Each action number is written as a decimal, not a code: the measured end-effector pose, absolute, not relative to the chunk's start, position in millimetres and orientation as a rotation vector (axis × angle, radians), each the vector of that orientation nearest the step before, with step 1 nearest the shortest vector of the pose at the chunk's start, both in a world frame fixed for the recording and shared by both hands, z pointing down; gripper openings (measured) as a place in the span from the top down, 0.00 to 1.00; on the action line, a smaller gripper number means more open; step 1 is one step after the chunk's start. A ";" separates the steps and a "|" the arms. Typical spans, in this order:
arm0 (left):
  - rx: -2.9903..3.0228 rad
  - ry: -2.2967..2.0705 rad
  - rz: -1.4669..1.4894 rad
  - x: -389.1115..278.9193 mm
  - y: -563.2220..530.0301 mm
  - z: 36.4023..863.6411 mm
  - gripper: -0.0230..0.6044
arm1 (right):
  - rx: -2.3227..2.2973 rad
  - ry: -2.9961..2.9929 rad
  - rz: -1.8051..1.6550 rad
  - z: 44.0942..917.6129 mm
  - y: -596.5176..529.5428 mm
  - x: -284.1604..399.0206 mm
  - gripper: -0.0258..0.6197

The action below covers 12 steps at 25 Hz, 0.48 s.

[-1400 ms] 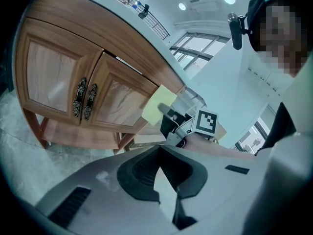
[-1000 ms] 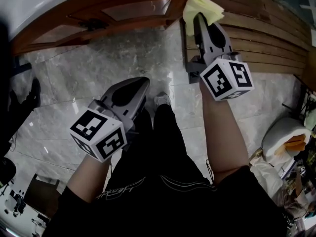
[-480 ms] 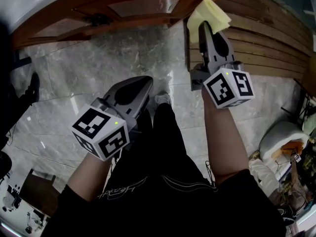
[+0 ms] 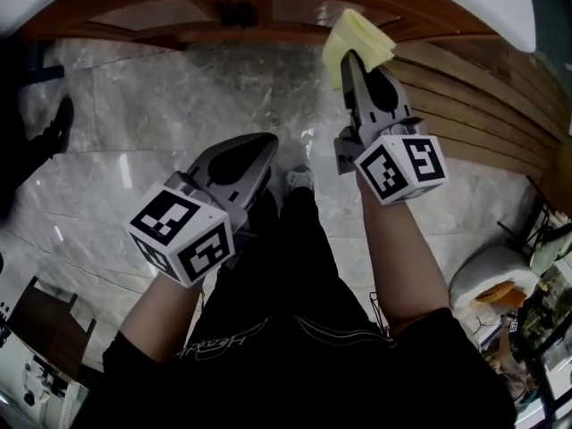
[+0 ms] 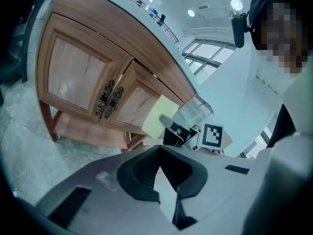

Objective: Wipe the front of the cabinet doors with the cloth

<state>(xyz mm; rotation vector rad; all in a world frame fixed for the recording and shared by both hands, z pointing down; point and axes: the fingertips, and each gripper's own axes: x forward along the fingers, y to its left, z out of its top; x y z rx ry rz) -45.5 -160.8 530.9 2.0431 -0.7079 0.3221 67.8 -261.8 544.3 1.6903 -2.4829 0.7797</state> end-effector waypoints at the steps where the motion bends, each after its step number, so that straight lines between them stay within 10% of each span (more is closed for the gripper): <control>1: 2.038 -0.719 0.315 -50.3 -161.6 529.8 0.95 | 1.661 -2.491 0.776 544.9 -263.2 59.6 0.90; 12: 1.955 -0.856 0.248 -110.9 -159.5 536.6 0.95 | 1.381 -2.536 0.672 560.3 -278.4 -23.9 0.90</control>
